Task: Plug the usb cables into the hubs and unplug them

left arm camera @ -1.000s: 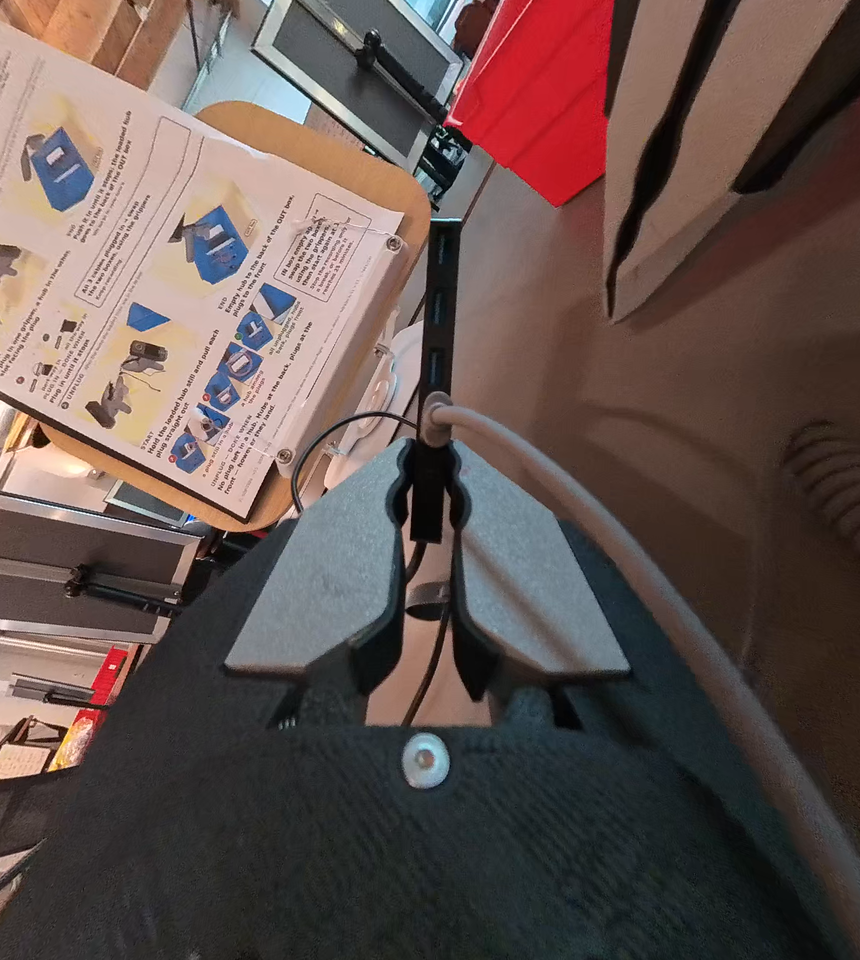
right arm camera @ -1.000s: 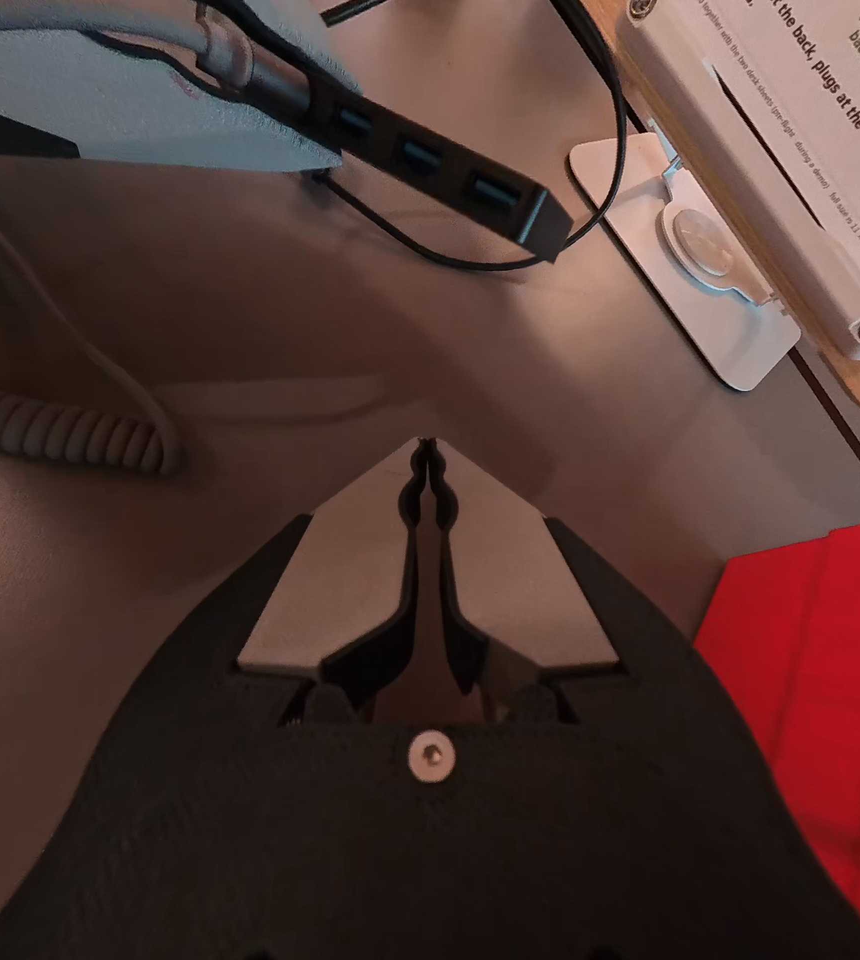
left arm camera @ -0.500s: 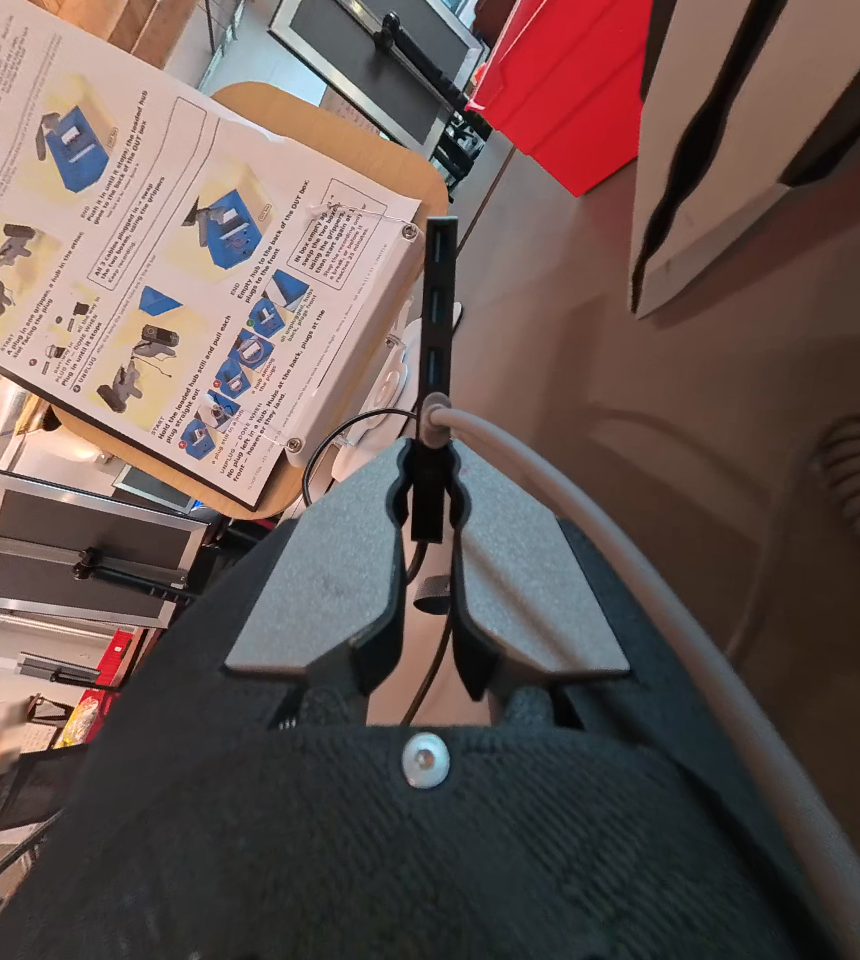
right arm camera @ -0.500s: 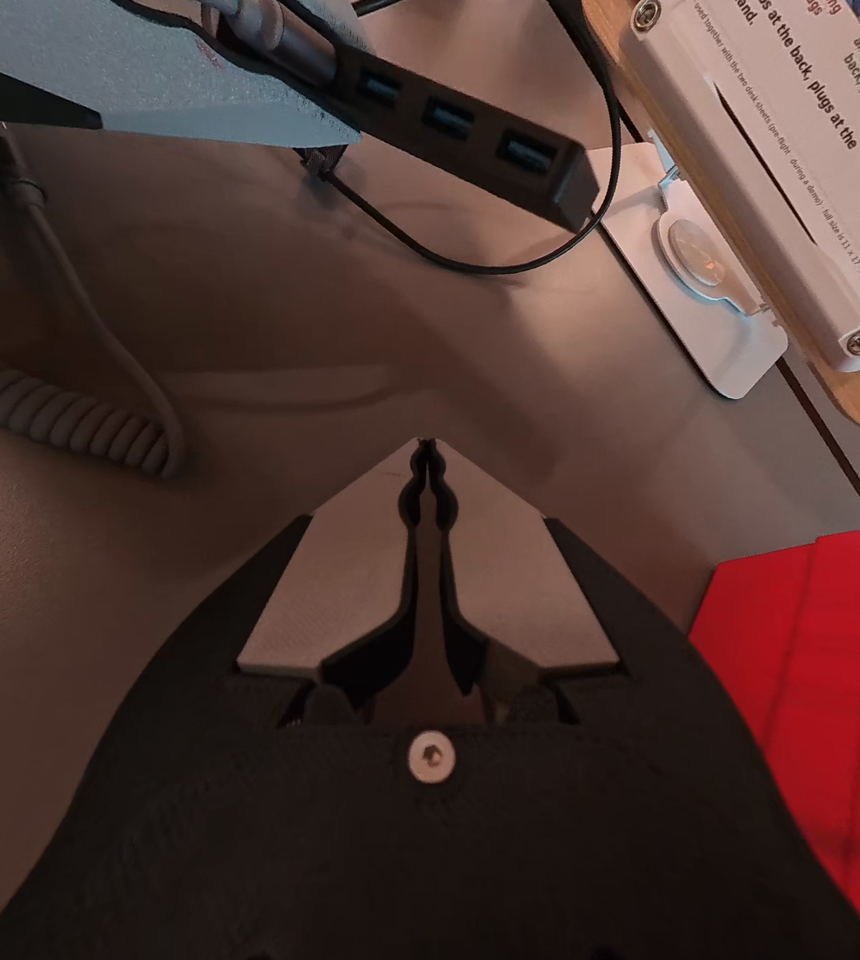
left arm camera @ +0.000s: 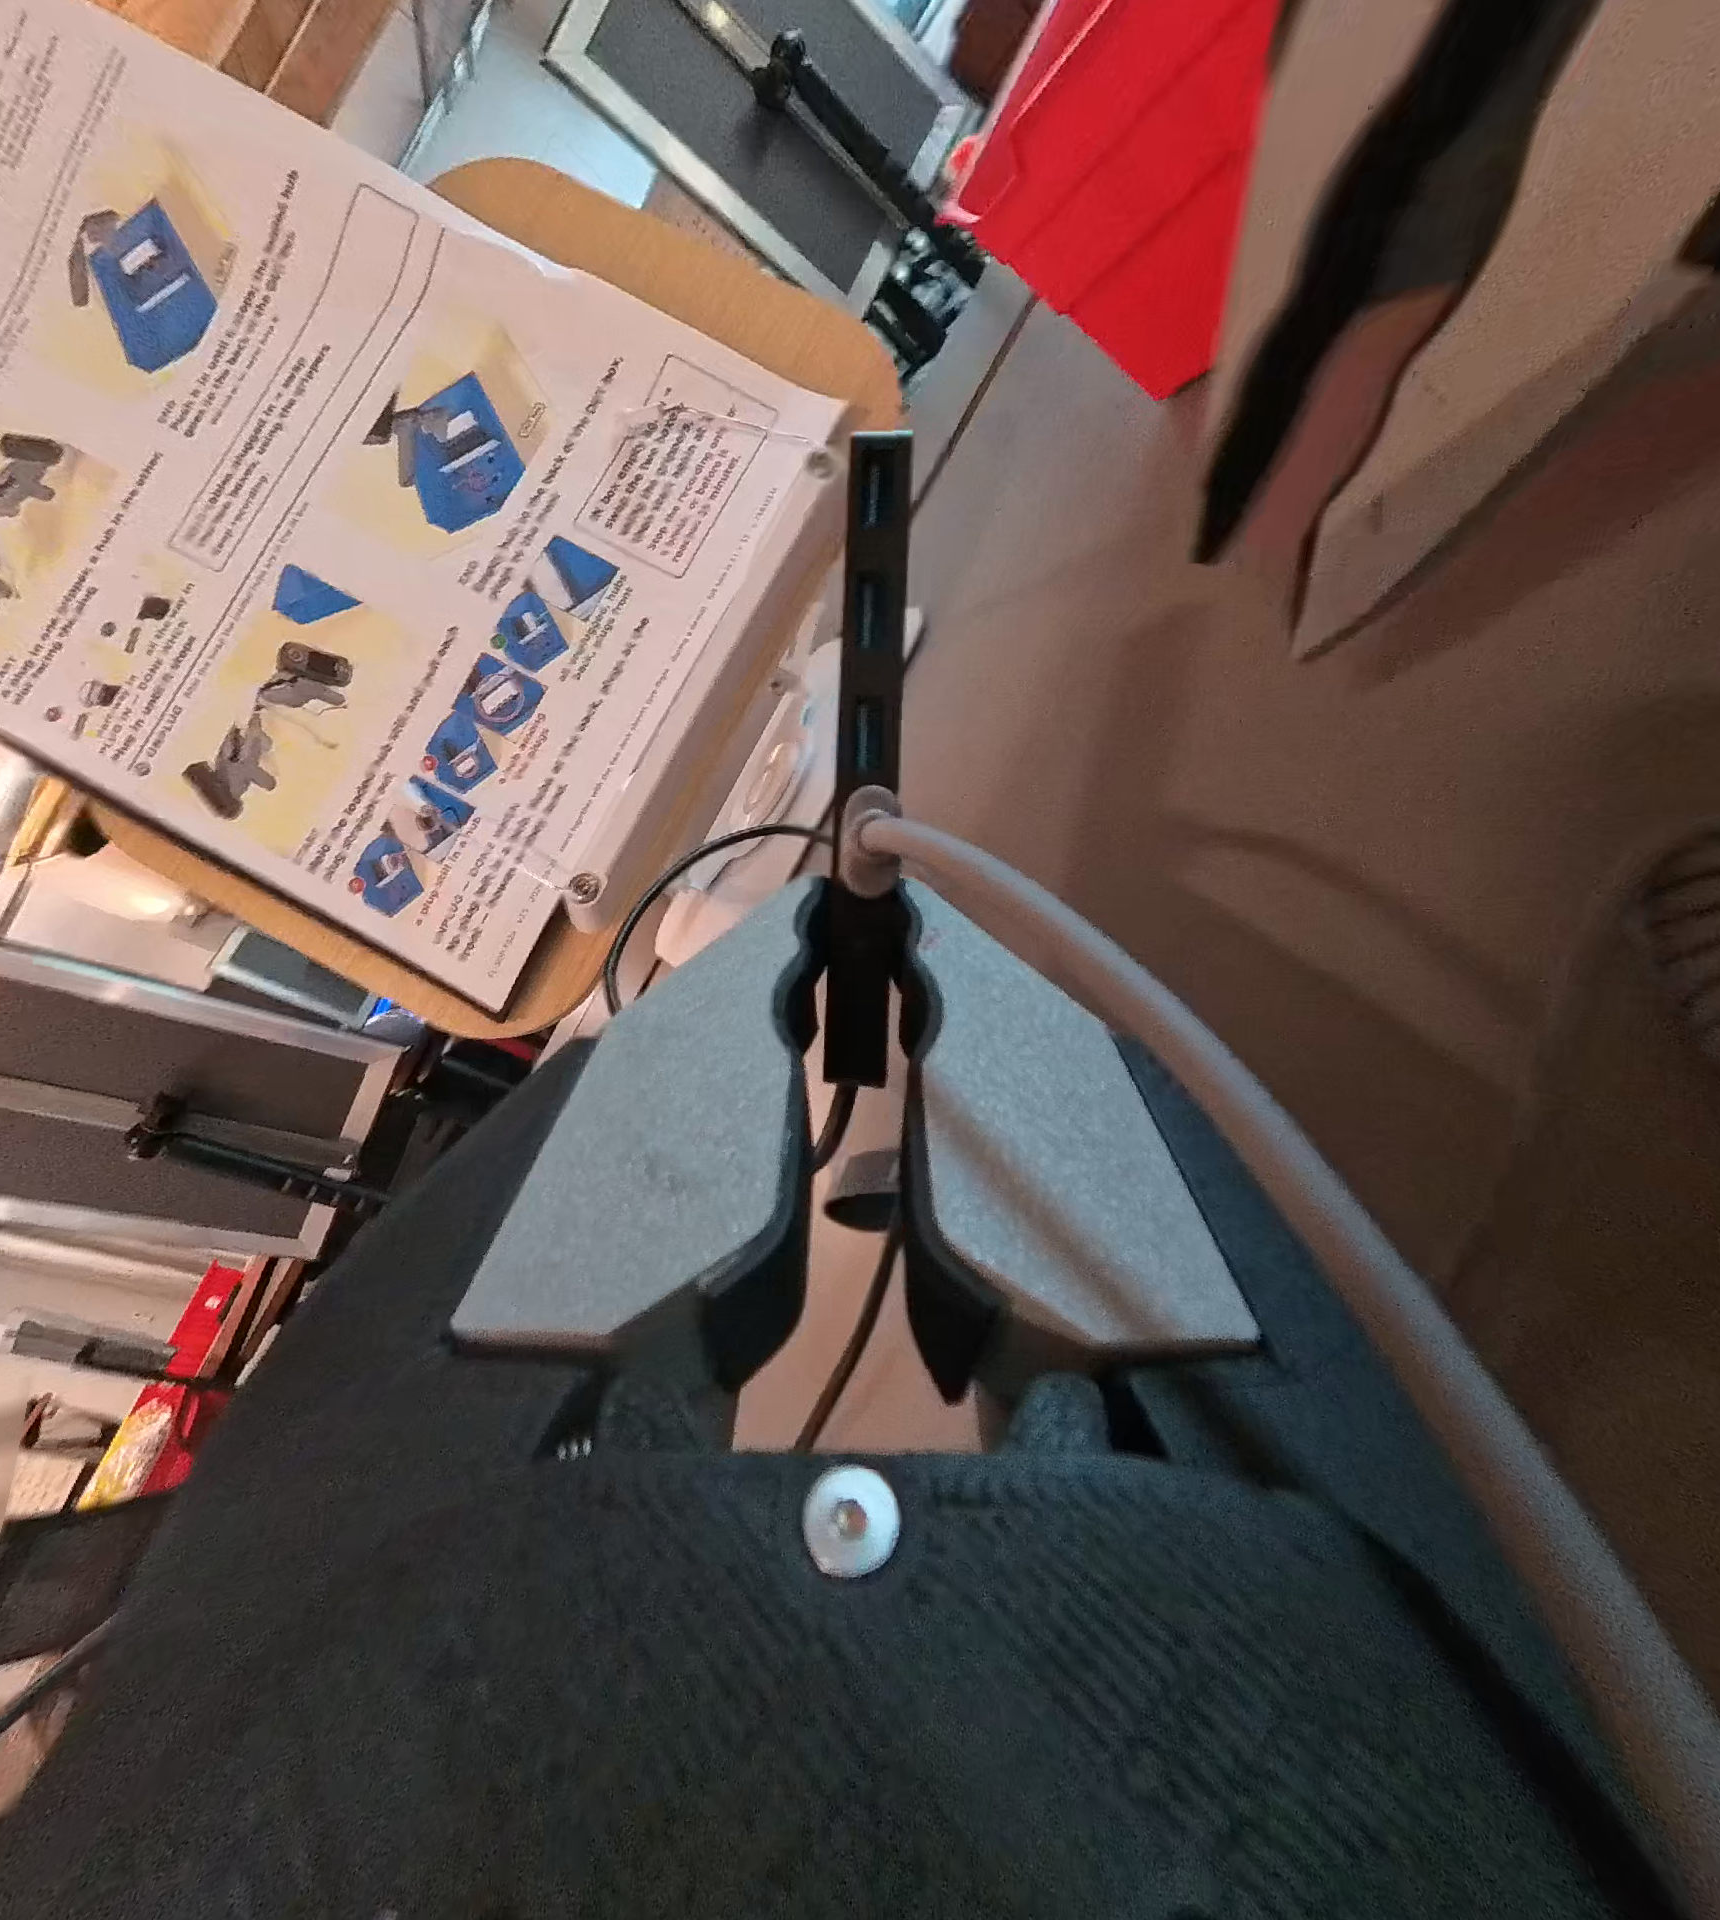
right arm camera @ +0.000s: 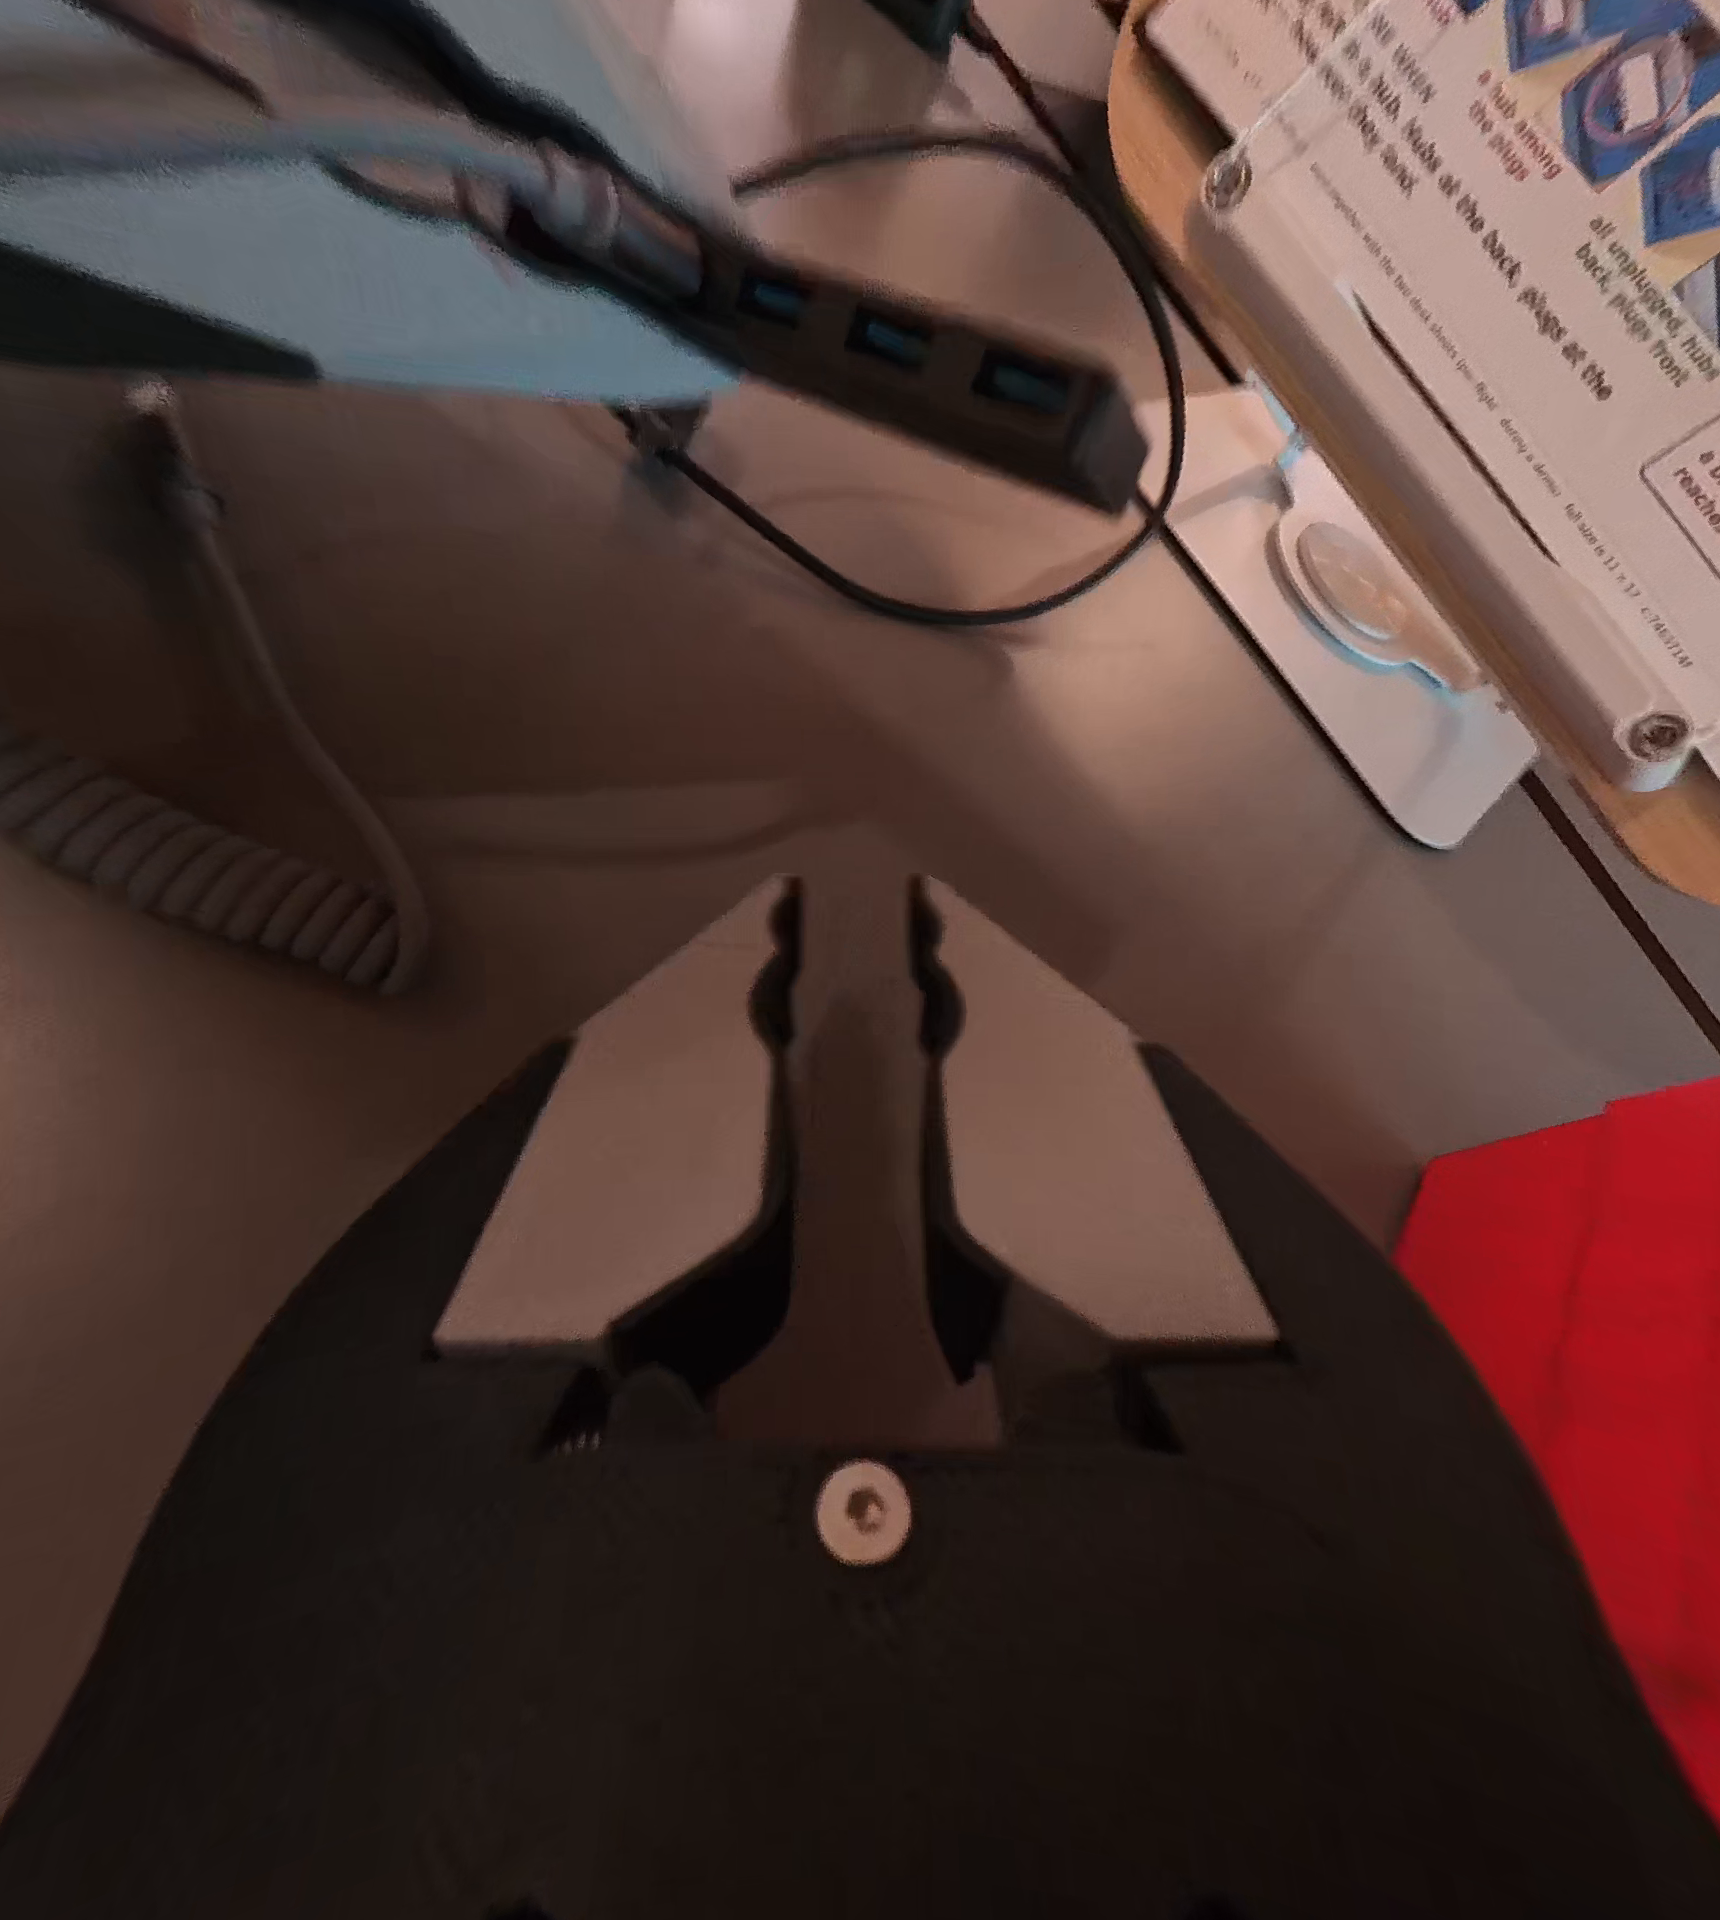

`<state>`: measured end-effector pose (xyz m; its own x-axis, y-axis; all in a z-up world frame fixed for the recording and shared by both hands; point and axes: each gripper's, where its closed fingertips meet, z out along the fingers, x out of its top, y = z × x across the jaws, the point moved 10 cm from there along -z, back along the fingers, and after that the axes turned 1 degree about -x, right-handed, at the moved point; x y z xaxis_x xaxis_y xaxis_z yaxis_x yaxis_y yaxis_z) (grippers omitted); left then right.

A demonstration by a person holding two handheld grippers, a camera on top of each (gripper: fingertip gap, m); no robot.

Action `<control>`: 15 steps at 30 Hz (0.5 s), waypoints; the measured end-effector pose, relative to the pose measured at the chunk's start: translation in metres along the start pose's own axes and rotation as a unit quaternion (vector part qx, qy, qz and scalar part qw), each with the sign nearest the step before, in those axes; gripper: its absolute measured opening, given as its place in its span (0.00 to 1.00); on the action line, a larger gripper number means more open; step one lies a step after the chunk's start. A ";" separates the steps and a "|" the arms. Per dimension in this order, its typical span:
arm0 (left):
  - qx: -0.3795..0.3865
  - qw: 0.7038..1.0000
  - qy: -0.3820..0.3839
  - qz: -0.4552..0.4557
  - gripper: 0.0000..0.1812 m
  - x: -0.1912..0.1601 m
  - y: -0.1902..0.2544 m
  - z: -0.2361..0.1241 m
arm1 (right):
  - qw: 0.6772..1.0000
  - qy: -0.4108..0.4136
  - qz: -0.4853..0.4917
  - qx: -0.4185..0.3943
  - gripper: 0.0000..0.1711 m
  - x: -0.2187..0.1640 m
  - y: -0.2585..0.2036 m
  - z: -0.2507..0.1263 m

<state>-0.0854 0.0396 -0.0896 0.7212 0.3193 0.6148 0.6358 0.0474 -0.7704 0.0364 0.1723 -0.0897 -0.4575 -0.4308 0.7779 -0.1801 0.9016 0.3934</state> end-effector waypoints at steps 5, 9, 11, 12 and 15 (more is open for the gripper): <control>-0.060 0.998 -0.021 0.001 0.05 -0.003 0.008 0.004 | 0.990 0.139 -0.012 -0.014 0.25 0.010 -0.006 -0.025; -0.078 0.996 -0.025 -0.022 0.05 -0.005 0.006 0.004 | 0.983 0.183 0.021 0.010 0.27 0.008 -0.007 -0.034; -0.075 0.997 -0.027 -0.020 0.05 -0.006 0.006 0.004 | 0.981 0.186 0.049 0.026 0.29 0.006 -0.002 -0.035; -0.077 0.997 -0.026 -0.017 0.05 -0.006 0.007 0.004 | 0.981 0.184 0.059 0.027 0.31 0.005 0.000 -0.034; -0.085 0.996 -0.016 0.003 0.05 -0.002 0.011 0.003 | 0.981 0.180 0.069 0.024 0.38 0.003 0.003 -0.033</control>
<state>-0.0807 0.0424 -0.1005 0.7174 0.3491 0.6028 0.6710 -0.1138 -0.7327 0.0630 0.1721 -0.0696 -0.1458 -0.2827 0.9481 -0.1835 0.9494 0.2549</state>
